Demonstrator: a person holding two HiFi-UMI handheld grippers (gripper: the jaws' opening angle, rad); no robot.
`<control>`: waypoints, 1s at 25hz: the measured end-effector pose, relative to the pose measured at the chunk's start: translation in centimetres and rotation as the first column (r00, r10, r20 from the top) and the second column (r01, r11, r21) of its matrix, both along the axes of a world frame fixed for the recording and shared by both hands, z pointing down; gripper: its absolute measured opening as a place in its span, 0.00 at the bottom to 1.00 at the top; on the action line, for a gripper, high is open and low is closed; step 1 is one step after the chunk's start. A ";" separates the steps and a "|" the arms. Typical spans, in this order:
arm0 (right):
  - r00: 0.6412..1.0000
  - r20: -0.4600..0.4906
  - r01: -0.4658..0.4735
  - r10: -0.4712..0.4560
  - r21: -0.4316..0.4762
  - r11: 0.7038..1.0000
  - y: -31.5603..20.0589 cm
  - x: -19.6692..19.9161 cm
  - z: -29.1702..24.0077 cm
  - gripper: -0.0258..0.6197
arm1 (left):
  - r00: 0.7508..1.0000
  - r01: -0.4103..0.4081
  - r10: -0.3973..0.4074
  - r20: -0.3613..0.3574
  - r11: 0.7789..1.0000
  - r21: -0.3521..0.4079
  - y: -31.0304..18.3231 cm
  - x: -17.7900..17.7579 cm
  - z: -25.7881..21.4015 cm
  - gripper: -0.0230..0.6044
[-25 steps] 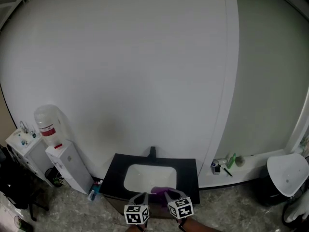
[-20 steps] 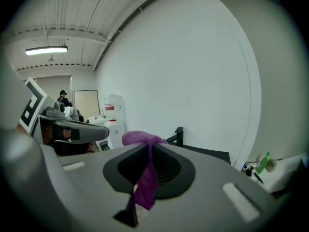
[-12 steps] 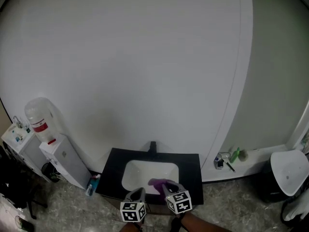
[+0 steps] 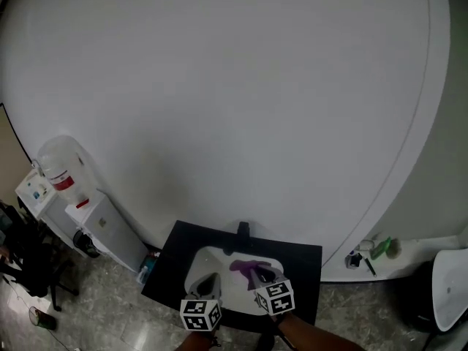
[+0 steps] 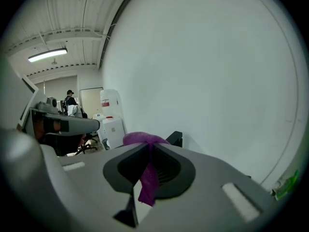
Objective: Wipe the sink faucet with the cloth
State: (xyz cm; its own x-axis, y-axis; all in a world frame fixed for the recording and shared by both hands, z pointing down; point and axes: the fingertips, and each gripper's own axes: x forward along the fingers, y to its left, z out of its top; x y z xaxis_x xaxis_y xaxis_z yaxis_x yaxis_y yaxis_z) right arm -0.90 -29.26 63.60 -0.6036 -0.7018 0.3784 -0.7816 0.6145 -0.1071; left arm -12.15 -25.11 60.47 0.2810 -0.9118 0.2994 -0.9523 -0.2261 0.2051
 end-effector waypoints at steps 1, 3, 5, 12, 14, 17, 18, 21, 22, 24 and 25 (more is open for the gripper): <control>1.000 -0.005 0.007 -0.007 -0.006 1.000 -1.0 -0.2 0.5 0.09 | 1.000 0.006 -0.006 -0.004 1.000 -0.004 -0.7 -0.2 0.3 0.04; 1.000 -0.017 0.015 -0.015 -0.015 1.000 -2.9 -0.9 1.4 0.09 | 1.000 0.009 -0.009 -0.005 1.000 -0.007 -2.1 -0.7 1.1 0.04; 0.999 -0.031 0.015 -0.016 -0.019 1.000 -5.1 -1.6 2.1 0.09 | 1.000 0.007 -0.007 -0.011 1.000 -0.010 -3.4 -1.2 1.9 0.04; 0.995 -0.097 -0.036 0.033 -0.021 0.999 -14.6 -3.7 4.5 0.09 | 0.999 -0.033 0.032 -0.030 0.999 -0.038 -6.2 -1.9 4.3 0.04; 0.992 -0.115 -0.050 0.047 -0.029 0.998 -17.7 -4.6 5.5 0.09 | 0.999 -0.031 0.030 -0.031 0.998 -0.049 -6.8 -2.5 5.2 0.04; 0.986 -0.153 -0.075 0.068 -0.042 0.996 -21.4 -5.2 7.4 0.09 | 0.998 -0.041 0.038 -0.044 0.997 -0.067 -8.1 -3.0 6.6 0.04; 0.984 -0.164 -0.079 0.071 -0.046 0.996 -22.0 -5.2 8.0 0.09 | 0.998 -0.043 0.039 -0.056 0.996 -0.072 -8.5 -3.0 7.0 0.04; 0.984 -0.170 -0.066 0.059 -0.036 0.997 -22.3 -5.3 8.6 0.09 | 0.996 -0.046 0.040 -0.081 0.996 -0.077 -9.5 -2.8 7.6 0.04; 0.985 -0.168 -0.054 0.048 -0.034 0.998 -21.6 -5.5 8.7 0.09 | 0.996 -0.050 0.043 -0.082 0.996 -0.078 -9.6 -2.6 7.7 0.04; 0.987 -0.160 -0.031 0.025 -0.039 0.999 -19.4 -5.7 9.1 0.09 | 0.995 -0.058 0.051 -0.081 0.995 -0.082 -9.7 -2.4 7.9 0.04; 0.988 -0.156 -0.021 0.013 -0.046 0.999 -18.2 -5.8 9.4 0.09 | 0.995 -0.062 0.055 -0.080 0.995 -0.082 -9.7 -2.3 7.9 0.04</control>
